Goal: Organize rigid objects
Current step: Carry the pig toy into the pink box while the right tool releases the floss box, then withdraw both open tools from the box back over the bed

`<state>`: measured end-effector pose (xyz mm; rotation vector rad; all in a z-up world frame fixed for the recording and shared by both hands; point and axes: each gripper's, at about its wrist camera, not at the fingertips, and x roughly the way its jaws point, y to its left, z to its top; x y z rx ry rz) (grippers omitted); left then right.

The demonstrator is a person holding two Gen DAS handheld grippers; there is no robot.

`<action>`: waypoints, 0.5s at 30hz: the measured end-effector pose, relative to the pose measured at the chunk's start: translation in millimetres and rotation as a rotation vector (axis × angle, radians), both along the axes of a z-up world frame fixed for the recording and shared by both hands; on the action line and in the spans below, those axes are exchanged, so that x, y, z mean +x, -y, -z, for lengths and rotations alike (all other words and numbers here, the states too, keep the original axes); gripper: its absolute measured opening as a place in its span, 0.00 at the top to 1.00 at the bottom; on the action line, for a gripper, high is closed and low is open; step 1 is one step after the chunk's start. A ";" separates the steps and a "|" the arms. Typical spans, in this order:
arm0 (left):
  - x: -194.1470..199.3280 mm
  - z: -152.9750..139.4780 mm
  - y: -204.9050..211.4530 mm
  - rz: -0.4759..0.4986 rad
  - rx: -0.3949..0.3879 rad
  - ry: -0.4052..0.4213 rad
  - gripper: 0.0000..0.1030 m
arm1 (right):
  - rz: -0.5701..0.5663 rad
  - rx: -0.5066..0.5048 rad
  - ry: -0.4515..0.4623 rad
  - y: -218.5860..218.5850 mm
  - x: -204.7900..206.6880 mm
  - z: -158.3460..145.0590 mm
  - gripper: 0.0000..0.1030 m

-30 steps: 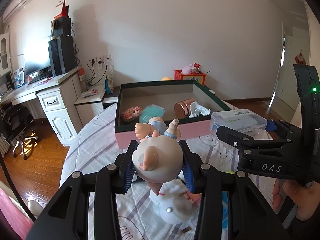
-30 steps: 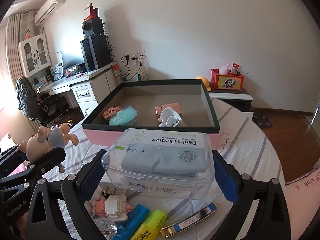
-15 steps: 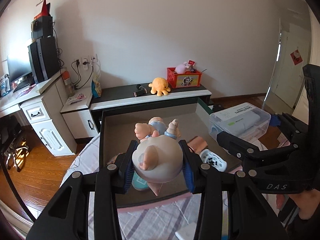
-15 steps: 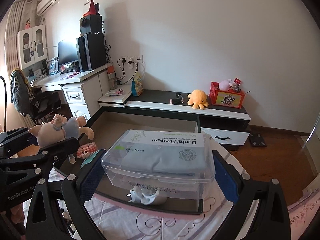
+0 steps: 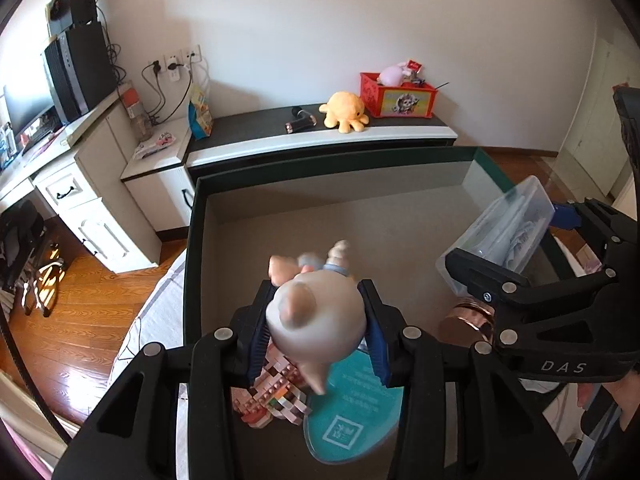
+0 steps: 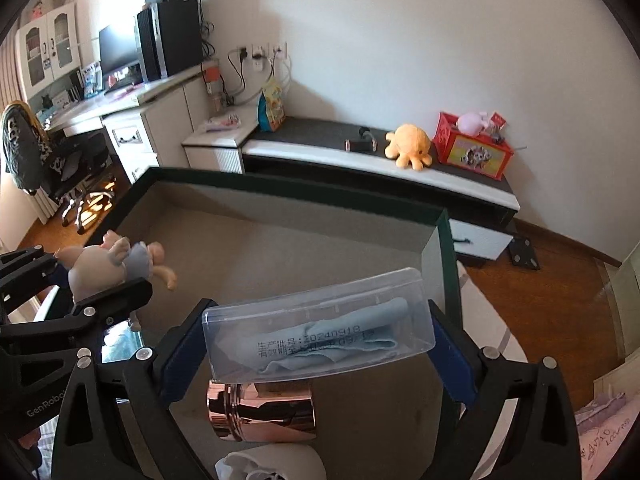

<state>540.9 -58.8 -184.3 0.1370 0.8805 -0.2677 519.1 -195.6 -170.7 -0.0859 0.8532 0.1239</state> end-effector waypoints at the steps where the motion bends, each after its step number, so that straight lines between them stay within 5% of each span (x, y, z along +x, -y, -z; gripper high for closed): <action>1: -1.1 0.6 0.0 -0.007 0.001 0.000 0.55 | 0.002 0.006 0.001 0.9 -0.3 1.6 0.04; 5: -13.1 -8.3 -1.1 -0.037 0.020 0.047 0.38 | 0.019 0.037 0.012 8.2 -6.5 -4.3 0.03; 7: -26.4 -18.7 -4.3 -0.044 0.005 0.086 0.16 | 0.035 0.049 0.036 11.3 -17.8 -11.7 0.02; 9: -41.4 -31.2 -11.9 -0.051 -0.014 0.134 0.08 | 0.038 0.068 0.068 13.1 -34.6 -22.2 0.00; 15: -121.3 -71.4 -26.5 -0.074 -0.038 0.287 0.00 | 0.040 0.109 0.200 14.5 -117.2 -59.3 0.00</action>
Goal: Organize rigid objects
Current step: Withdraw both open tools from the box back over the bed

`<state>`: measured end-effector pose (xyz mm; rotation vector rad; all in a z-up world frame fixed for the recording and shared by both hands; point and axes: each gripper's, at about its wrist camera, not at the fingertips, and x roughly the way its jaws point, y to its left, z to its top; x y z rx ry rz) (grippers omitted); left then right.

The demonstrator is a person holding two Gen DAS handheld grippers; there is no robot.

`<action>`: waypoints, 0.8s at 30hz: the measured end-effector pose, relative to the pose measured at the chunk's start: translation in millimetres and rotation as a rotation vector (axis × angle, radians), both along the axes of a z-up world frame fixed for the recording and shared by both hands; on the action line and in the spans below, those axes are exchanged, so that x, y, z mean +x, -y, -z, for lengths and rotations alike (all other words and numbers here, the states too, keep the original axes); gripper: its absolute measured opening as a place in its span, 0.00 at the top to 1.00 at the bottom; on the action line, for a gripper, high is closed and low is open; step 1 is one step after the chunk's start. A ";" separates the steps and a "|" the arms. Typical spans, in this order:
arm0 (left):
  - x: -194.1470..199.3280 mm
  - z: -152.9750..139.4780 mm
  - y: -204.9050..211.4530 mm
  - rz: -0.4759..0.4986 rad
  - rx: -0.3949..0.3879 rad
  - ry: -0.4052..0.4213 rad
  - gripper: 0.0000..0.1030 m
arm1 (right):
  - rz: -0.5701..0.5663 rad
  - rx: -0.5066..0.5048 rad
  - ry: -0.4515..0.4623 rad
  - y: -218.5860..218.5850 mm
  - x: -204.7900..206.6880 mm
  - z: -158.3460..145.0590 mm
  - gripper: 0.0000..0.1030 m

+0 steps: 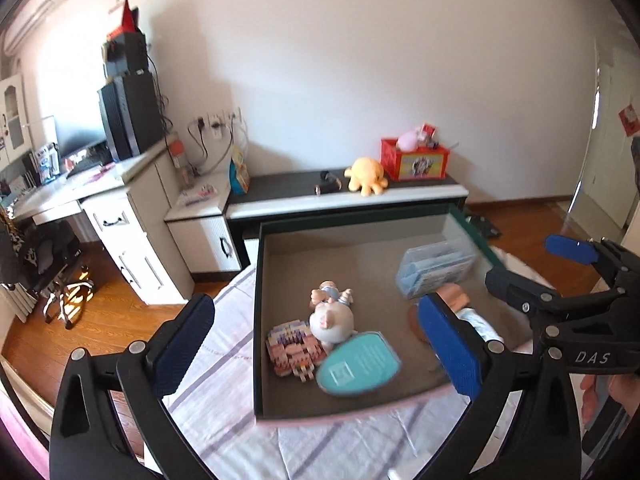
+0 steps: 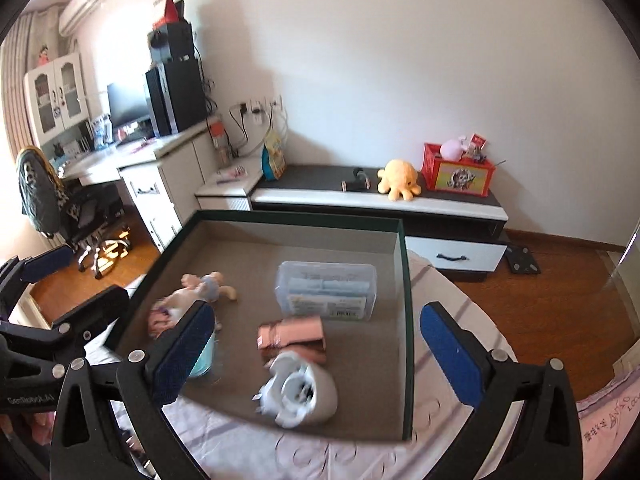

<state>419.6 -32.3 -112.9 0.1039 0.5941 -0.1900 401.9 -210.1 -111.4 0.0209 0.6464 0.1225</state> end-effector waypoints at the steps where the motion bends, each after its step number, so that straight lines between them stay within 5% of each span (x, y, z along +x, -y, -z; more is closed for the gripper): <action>1: -15.2 -5.9 -3.2 0.000 -0.011 0.018 0.00 | 0.001 -0.002 0.013 -1.2 -12.2 -5.2 0.00; 12: -191.8 -40.9 -27.8 -0.063 -0.033 0.210 0.00 | 0.012 -0.002 0.217 -21.3 -195.6 -52.2 0.00; 24: -302.8 -58.4 -32.4 -0.086 -0.039 0.300 0.00 | 0.042 0.002 0.310 -36.8 -306.0 -62.4 0.00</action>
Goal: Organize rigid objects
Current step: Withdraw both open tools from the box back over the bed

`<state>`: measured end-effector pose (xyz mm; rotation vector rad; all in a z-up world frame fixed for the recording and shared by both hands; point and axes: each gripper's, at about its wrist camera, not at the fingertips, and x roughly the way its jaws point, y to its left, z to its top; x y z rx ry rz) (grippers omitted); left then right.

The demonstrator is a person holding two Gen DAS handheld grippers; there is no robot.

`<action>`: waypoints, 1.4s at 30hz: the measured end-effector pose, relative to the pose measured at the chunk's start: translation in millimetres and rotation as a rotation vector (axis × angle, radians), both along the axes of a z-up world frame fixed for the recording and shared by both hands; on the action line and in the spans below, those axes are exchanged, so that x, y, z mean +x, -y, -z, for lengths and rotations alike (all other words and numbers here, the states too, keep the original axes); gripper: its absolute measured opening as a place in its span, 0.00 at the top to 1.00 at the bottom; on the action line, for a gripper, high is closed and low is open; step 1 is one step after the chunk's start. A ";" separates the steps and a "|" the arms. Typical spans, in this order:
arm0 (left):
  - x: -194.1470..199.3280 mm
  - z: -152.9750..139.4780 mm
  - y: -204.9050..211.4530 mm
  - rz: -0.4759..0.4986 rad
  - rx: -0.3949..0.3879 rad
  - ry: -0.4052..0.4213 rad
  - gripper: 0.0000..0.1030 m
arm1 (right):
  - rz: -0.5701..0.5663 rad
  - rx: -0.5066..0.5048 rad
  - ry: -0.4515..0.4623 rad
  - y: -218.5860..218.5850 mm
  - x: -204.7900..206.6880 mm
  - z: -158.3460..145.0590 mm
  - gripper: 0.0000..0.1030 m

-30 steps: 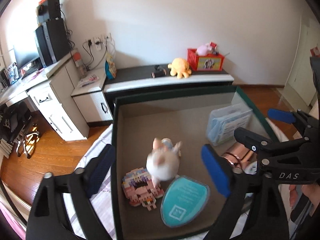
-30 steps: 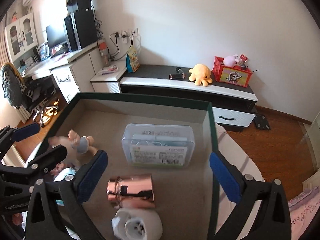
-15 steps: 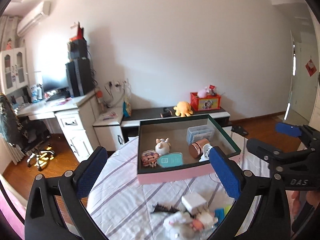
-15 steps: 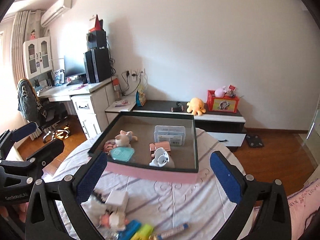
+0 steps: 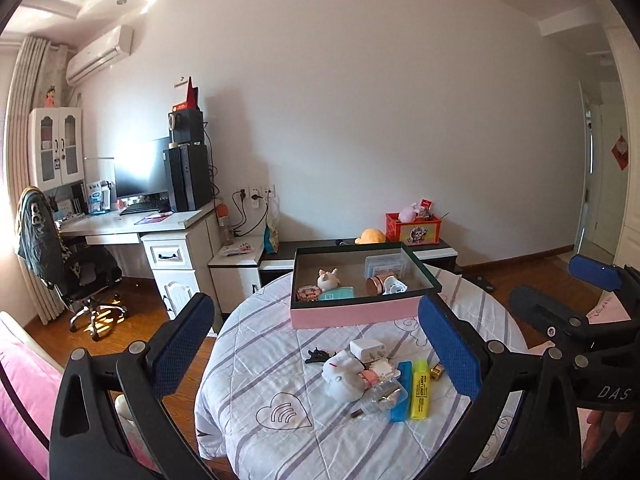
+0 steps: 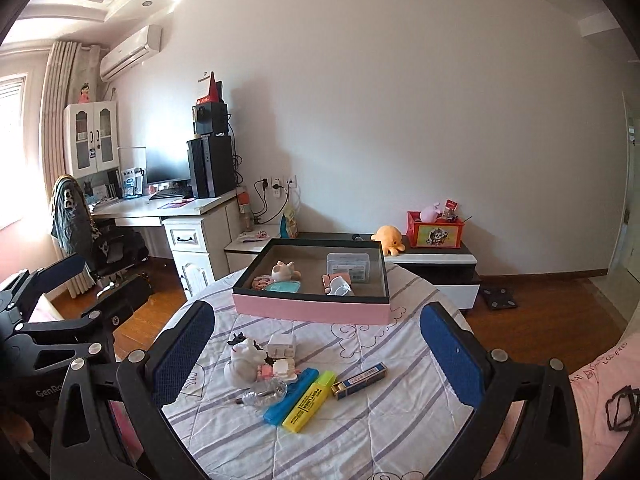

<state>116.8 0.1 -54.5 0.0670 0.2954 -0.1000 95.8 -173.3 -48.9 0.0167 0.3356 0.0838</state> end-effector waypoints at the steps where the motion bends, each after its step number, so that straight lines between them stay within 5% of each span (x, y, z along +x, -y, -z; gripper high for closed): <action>1: -5.5 -1.5 -0.4 -0.001 -0.002 0.003 0.00 | 0.005 -0.002 0.004 0.4 -5.4 -1.0 0.00; 17: -49.8 -17.0 0.5 -0.076 -0.006 0.105 0.00 | 0.039 -0.007 0.078 0.3 -48.7 -18.1 0.00; 34: -36.0 -1.0 -1.2 -0.075 -0.013 0.060 0.00 | 0.036 -0.017 0.033 -1.7 -34.6 -8.5 0.00; 42: -0.7 37.9 -4.5 -0.051 0.001 -0.054 0.00 | 0.039 -0.040 -0.067 -3.6 -3.4 26.1 0.00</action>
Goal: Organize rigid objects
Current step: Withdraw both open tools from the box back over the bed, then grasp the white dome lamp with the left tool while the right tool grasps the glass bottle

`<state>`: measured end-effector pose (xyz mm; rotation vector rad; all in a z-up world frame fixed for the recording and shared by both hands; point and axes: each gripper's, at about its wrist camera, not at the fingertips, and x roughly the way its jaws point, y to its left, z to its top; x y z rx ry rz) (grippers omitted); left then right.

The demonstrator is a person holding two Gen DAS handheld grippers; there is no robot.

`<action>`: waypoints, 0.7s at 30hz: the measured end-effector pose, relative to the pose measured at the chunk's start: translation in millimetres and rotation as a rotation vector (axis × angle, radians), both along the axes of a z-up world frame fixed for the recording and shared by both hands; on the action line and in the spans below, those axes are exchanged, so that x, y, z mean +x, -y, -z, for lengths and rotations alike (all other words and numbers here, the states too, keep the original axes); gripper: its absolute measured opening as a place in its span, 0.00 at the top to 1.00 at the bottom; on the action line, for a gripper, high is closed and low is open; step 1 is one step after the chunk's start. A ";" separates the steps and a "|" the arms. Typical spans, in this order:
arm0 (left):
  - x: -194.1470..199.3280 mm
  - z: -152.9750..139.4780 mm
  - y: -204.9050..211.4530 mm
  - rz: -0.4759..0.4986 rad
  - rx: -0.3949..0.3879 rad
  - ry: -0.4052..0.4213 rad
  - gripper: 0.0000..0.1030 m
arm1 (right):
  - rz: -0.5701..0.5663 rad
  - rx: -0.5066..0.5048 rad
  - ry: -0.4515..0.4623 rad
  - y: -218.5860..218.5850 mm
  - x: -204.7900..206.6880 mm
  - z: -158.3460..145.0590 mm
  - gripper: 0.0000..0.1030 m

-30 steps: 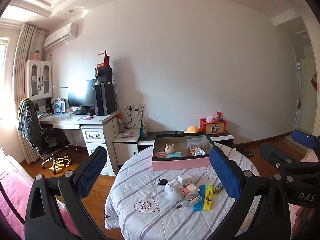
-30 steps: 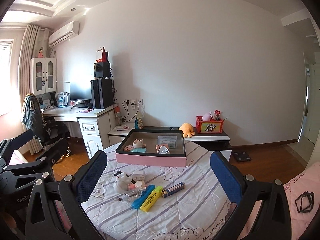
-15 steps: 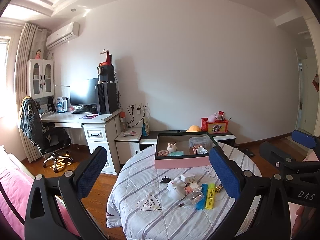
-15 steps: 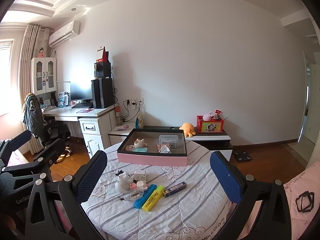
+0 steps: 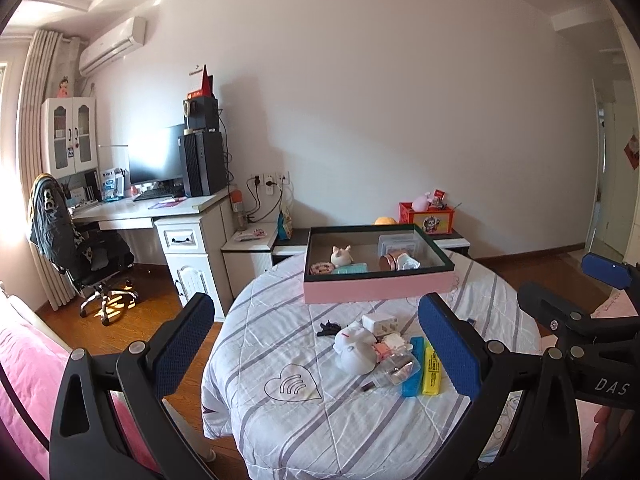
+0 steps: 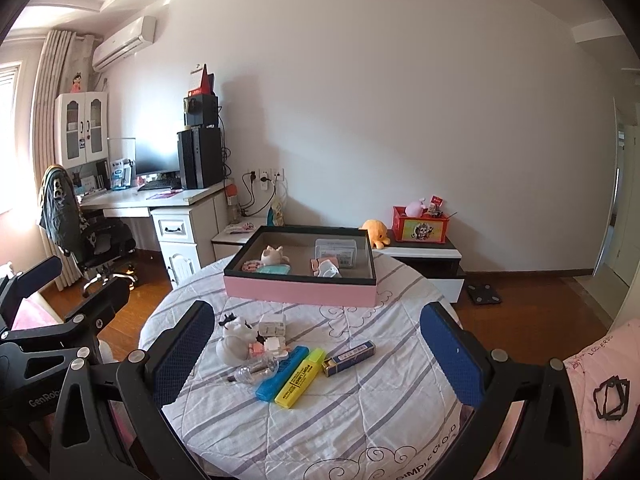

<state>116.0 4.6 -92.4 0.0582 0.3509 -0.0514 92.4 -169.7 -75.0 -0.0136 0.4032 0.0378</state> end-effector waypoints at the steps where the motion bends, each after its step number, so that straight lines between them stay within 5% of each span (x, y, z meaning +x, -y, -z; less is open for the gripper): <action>1: 5.6 6.6 -0.1 0.008 -0.002 -0.023 0.00 | 0.003 -0.003 -0.017 -0.1 4.7 5.7 0.00; 11: 54.6 73.5 0.9 0.082 -0.056 -0.250 0.00 | 0.011 -0.022 -0.230 9.1 53.1 82.2 0.00; 21: 109.8 113.3 9.9 0.044 -0.062 -0.385 0.00 | 0.013 -0.016 -0.325 19.0 84.0 120.7 0.00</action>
